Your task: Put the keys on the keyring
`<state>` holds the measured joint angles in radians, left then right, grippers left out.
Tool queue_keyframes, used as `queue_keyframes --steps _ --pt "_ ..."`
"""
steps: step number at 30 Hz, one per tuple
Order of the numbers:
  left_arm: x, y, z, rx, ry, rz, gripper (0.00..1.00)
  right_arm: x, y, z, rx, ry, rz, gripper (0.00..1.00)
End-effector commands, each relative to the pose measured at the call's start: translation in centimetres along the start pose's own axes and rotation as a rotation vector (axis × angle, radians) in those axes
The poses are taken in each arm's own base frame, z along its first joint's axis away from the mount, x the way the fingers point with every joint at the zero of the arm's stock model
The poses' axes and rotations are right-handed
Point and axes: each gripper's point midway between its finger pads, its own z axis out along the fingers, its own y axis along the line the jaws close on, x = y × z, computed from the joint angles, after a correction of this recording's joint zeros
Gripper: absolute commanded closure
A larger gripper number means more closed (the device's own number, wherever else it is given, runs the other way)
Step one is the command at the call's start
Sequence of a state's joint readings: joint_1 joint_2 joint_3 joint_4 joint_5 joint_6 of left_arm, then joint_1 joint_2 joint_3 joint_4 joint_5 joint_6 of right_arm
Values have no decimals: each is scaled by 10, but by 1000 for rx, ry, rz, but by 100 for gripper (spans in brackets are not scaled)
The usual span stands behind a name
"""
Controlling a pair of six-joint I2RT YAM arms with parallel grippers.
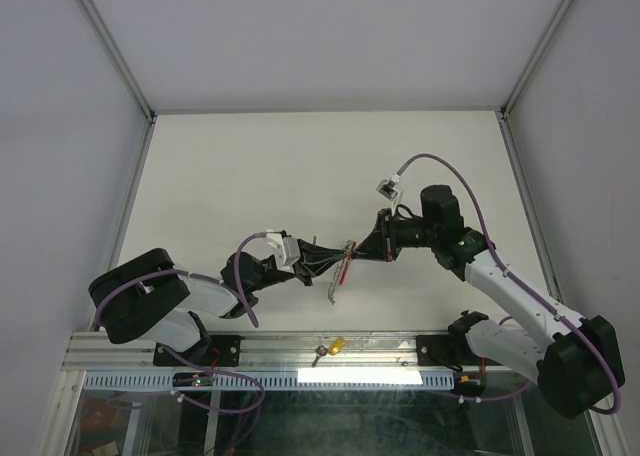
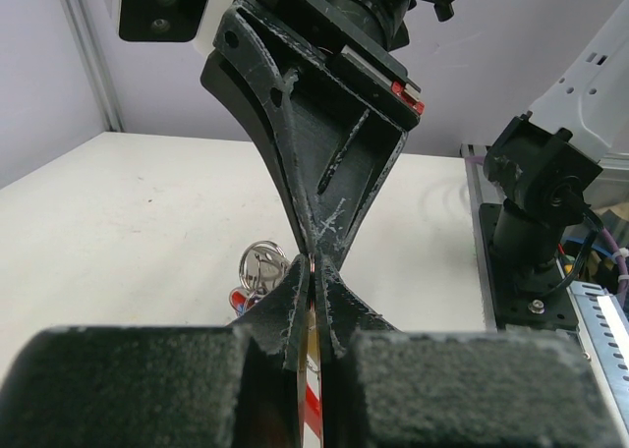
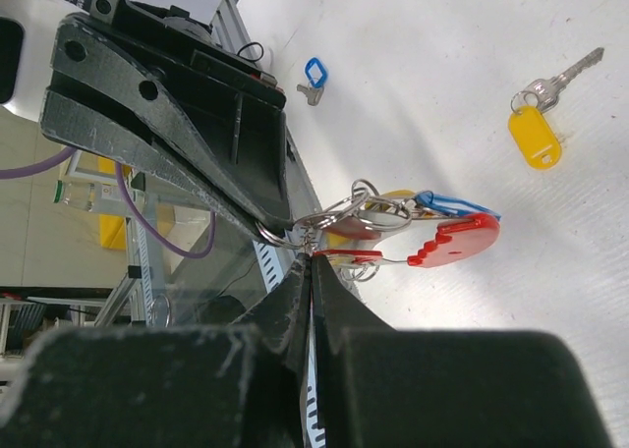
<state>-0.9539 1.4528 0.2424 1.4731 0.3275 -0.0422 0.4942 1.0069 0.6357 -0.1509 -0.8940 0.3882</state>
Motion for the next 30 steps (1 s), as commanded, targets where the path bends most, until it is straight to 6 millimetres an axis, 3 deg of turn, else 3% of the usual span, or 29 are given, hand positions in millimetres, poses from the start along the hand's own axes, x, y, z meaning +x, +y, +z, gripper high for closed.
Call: queue_keyframes --steps 1,10,30 --pt "-77 -8 5 47 -286 95 100 -30 14 1 -43 -85 -77 100" --pt "-78 -9 5 53 -288 99 100 -30 14 3 -72 -101 -83 100" --pt "-77 -6 4 36 -287 101 100 -2 23 1 -170 20 -51 100"
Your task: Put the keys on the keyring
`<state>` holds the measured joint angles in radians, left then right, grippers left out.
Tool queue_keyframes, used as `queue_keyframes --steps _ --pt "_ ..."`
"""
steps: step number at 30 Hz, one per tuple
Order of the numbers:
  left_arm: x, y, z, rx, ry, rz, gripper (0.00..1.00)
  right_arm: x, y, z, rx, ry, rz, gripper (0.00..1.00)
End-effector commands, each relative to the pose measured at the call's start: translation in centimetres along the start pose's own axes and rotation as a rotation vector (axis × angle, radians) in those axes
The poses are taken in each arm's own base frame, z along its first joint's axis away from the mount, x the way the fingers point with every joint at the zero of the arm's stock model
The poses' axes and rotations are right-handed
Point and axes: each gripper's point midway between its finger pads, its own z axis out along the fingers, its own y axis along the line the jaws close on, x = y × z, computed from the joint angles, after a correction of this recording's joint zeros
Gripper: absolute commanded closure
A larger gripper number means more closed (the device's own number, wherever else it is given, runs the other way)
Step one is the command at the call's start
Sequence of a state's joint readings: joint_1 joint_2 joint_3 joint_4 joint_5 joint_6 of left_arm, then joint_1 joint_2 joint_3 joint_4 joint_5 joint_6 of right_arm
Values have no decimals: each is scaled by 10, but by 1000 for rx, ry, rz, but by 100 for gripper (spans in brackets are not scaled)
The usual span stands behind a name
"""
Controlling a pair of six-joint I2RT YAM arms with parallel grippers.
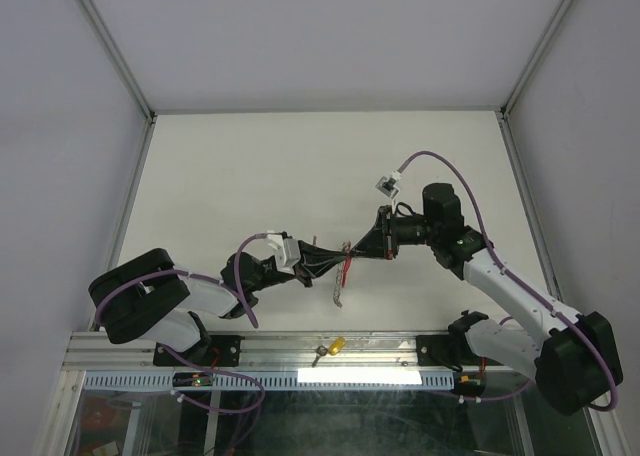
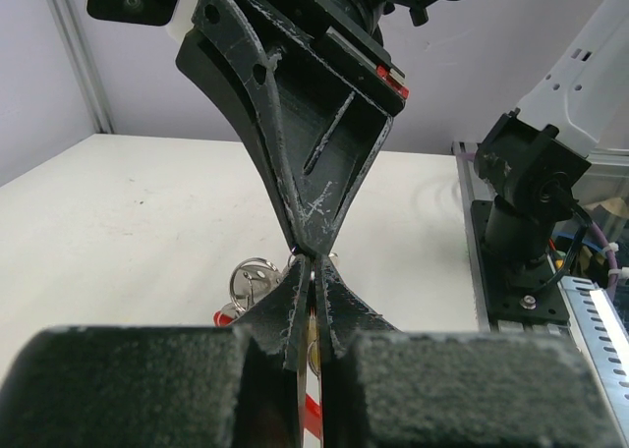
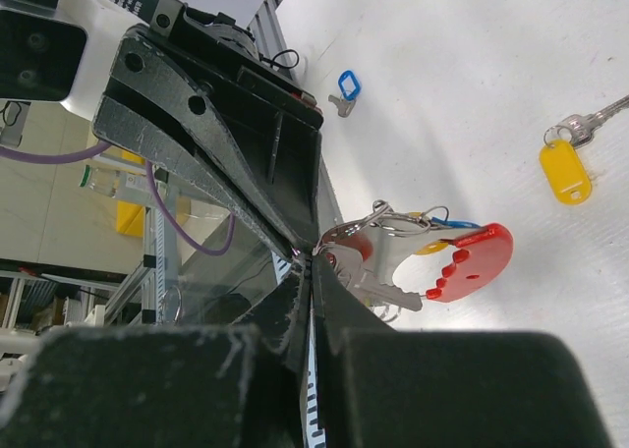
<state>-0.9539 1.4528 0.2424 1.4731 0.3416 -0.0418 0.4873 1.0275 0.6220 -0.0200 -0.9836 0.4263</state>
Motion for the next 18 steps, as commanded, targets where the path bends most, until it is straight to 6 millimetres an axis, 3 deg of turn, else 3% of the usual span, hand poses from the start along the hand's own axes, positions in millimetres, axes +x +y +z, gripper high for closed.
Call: queue_keyframes --steps 1,15,18 --pt "-78 -4 4 21 -288 103 100 7 9 0 -63 38 -5 100" --pt "-78 -4 5 24 -287 103 100 12 -14 0 57 55 8 100" --pt "-77 -4 5 25 -285 102 100 4 -11 -1 64 33 -16 86"
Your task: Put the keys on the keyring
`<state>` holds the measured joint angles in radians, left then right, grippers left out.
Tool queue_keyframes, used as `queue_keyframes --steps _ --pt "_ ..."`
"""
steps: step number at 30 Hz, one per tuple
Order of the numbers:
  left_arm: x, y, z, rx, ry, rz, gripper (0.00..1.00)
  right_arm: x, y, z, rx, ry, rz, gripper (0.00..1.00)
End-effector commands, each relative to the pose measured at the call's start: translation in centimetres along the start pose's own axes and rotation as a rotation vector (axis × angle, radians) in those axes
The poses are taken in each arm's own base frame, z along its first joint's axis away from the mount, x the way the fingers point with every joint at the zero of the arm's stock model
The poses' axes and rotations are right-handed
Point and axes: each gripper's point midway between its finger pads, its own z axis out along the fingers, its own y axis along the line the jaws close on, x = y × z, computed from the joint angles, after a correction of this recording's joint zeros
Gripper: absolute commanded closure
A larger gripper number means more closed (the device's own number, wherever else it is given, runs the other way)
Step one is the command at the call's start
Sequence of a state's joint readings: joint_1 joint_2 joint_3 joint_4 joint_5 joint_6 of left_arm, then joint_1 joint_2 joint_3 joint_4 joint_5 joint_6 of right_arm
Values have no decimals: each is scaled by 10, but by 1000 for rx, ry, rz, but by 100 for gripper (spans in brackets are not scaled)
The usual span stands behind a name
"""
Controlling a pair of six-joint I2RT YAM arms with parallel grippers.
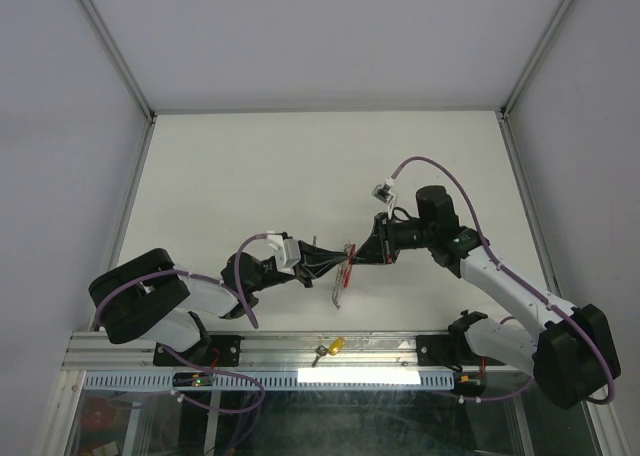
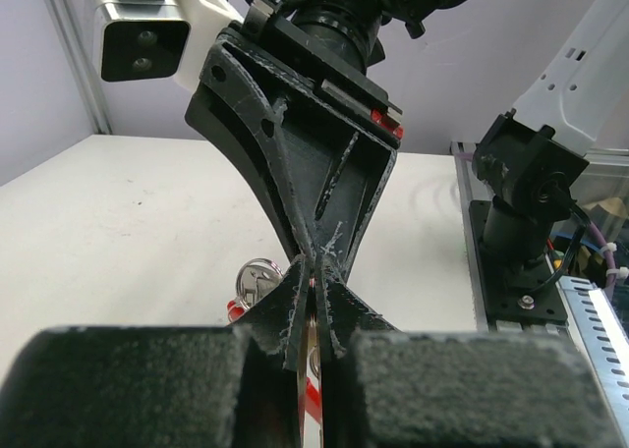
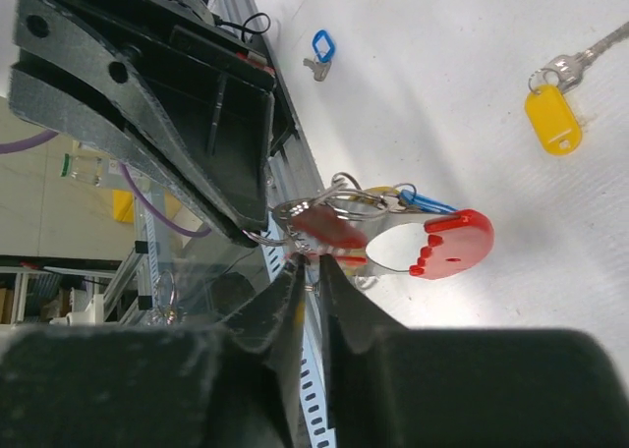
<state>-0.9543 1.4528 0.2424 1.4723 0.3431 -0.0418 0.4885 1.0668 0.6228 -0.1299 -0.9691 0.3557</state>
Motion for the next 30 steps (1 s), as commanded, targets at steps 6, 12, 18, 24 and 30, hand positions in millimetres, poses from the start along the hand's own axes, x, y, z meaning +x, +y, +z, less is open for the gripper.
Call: queue_keyframes --steps 6,12,18,24,30 --pt "-68 -1 8 15 -256 88 100 -35 6 -16 124 -117 -157 44" --pt "-50 8 20 -5 -179 64 100 -69 -17 -55 450 -336 -226 33" --pt "-23 27 33 -76 -66 51 100 -92 -31 -109 729 -573 -207 28" --pt "13 46 51 -123 76 34 100 -94 -40 -128 828 -646 -137 22" --pt "48 68 83 -160 204 -6 100 -83 -54 -131 908 -577 -58 14"
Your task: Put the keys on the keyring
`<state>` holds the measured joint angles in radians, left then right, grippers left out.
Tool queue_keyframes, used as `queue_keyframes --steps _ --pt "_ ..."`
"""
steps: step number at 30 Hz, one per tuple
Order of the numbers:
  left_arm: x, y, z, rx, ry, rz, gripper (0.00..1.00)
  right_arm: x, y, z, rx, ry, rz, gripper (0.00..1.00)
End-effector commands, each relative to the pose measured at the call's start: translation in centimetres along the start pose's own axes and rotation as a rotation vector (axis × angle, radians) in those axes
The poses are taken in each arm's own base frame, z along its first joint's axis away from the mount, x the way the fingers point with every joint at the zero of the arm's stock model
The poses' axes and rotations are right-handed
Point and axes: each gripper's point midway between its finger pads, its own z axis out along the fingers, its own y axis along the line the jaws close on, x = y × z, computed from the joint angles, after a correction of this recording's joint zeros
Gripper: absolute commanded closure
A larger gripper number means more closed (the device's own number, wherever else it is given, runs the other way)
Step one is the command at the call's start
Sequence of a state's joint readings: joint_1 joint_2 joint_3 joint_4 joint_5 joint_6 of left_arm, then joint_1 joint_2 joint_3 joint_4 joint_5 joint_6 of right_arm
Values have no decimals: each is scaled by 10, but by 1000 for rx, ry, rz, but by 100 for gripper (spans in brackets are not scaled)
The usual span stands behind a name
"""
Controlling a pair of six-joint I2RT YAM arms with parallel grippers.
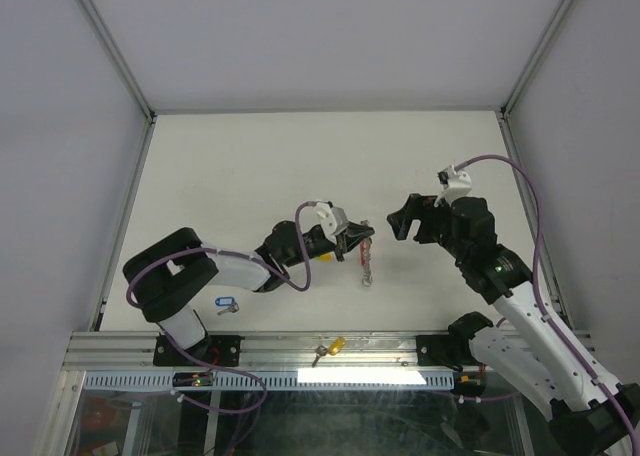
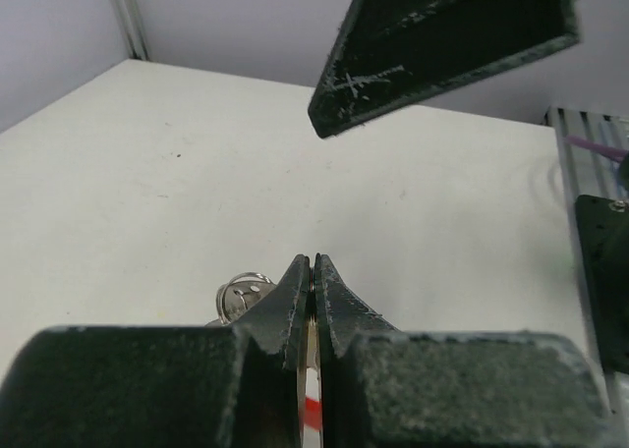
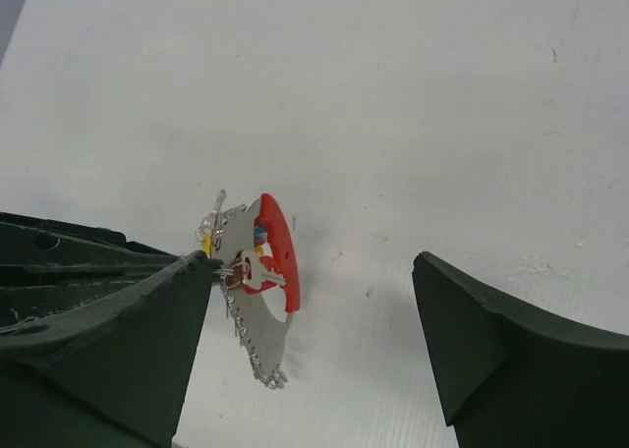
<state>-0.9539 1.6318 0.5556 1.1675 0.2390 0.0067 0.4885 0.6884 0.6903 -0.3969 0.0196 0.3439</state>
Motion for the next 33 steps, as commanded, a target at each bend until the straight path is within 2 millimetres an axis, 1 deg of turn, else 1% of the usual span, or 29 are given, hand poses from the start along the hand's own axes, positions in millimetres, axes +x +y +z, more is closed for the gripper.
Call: queue_keyframes --steps 1,5,7,11,13,14,15,18,19,21,22,24,28,30,31,32,33 --pt "10 22 32 -57 74 -9 100 -17 -8 -5 82 -14 29 13" --pt "31 35 47 -84 158 -26 100 -15 -8 -7 82 -13 30 11" --pt "37 43 53 -98 180 -35 100 -15 -8 -8 79 -19 32 11" --pt "48 60 58 -130 216 -54 100 -15 -8 -10 77 -20 32 9" --pt "51 69 56 -151 229 -71 100 -15 -7 -11 74 -19 26 6" --pt "52 71 54 -159 231 -79 97 -14 -8 -11 75 -18 22 5" --pt "53 74 50 -172 235 -84 91 -14 -9 -11 80 -18 21 4" --pt "45 79 39 -213 224 -80 77 -14 -11 -11 85 -23 15 2" --pt "41 81 34 -231 220 -78 71 -14 -11 -11 83 -25 9 1" --pt "33 85 24 -271 217 -73 63 -17 -9 -11 70 -35 -10 0" --pt "28 86 19 -283 214 -71 58 -18 -8 -12 61 -43 -25 0" --pt "18 87 9 -317 210 -73 51 -21 -6 -13 42 -51 -65 0" --pt "-3 96 -12 -422 232 -94 42 -29 -5 -17 46 -65 -95 0" --pt "-18 98 -26 -470 234 -109 32 -34 -3 -20 38 -79 -105 0" --pt "-26 97 -32 -482 230 -116 26 -37 -2 -22 32 -93 -109 0" --pt "-32 94 -37 -485 236 -122 18 -40 -1 -24 29 -108 -114 0" --pt "-43 91 -43 -480 230 -124 12 -44 0 -26 27 -126 -119 0"
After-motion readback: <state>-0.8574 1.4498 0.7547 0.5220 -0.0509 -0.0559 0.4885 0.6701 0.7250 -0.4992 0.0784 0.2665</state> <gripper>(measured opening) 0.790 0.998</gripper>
